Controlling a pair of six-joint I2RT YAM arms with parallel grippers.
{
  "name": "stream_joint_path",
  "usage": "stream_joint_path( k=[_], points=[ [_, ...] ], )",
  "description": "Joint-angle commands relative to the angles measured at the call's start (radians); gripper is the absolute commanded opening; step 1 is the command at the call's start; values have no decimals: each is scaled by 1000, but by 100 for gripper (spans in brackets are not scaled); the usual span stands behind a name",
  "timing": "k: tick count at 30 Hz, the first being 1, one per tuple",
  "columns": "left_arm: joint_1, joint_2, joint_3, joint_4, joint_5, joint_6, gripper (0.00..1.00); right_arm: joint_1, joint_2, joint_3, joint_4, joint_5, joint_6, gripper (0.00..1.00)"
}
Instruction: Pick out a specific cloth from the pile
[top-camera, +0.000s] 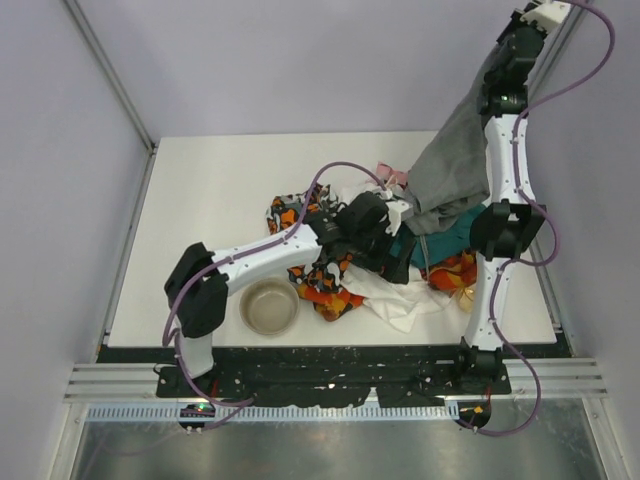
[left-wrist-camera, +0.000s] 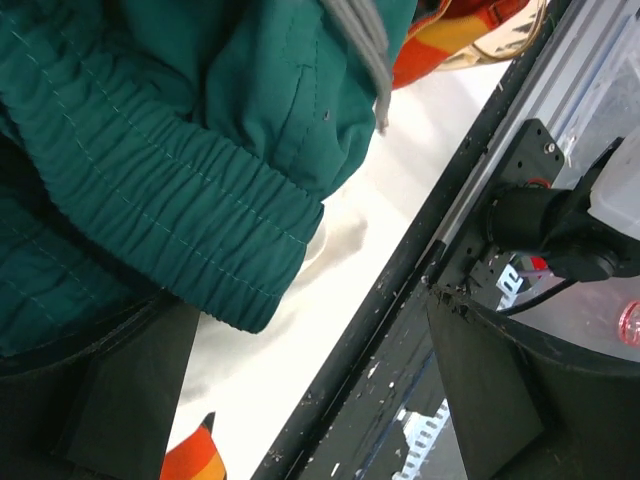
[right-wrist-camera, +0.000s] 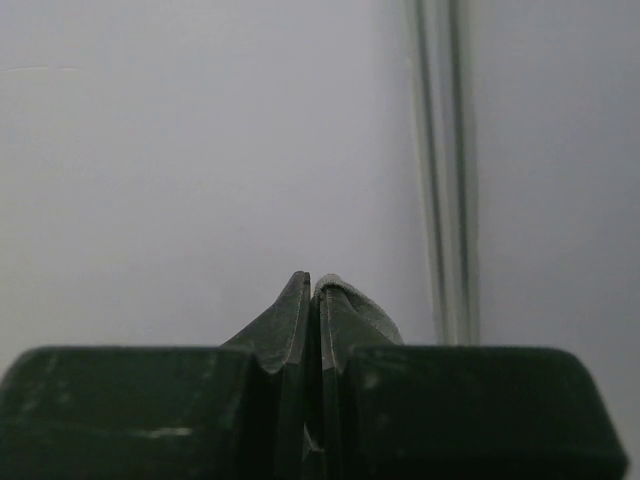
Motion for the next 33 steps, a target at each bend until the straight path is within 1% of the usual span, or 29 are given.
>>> stream_joint_path(
  k=[1,3,6,7,11,12,14,16,18,20,21,22,23,25,27,29,30,31,32,33],
  points=[
    [23,35,70,12,53,-20,100,-103,39,63,145,45,52,5],
    [34,56,84,15,70,-28,100,-117,42,7,154,-6,52,6],
    [49,81,104,12,73,-43,100,-107,116,50,128,-62,-9,5],
    [55,90,107,18,76,-48,100,-103,127,44,129,-134,-36,5],
    [78,134,128,35,87,-80,100,-72,183,35,139,-327,-15,5],
    [92,150,131,38,87,-92,100,-68,190,35,149,-367,5,5],
    [137,176,119,73,91,-146,99,-43,215,38,159,-495,2,5],
    [189,202,96,115,90,-189,100,-9,238,38,178,-568,38,5],
    [238,222,86,138,83,-214,100,11,261,38,201,-604,77,5],
    [276,234,81,147,51,-224,100,52,269,18,196,-619,98,5],
    [295,245,88,146,45,-224,100,52,263,1,188,-621,97,5],
    [309,250,98,135,44,-220,99,99,256,-39,159,-591,95,5],
    [319,256,107,129,41,-214,100,107,237,-59,140,-574,92,5],
    [335,257,115,123,27,-206,100,121,220,-83,50,-483,101,5],
    [341,256,121,127,31,-200,99,113,200,-112,-40,-395,152,5],
    [341,256,115,133,45,-198,100,89,158,-189,-87,-357,235,5],
    [341,253,107,144,60,-203,100,68,145,-244,-125,-334,326,5],
    [341,248,96,153,68,-209,99,67,109,-275,-137,-336,368,5],
    [341,244,84,161,77,-215,100,34,80,-334,-150,-340,422,5],
    [341,236,72,170,80,-220,100,28,62,-359,-206,-328,457,5]
  ],
)
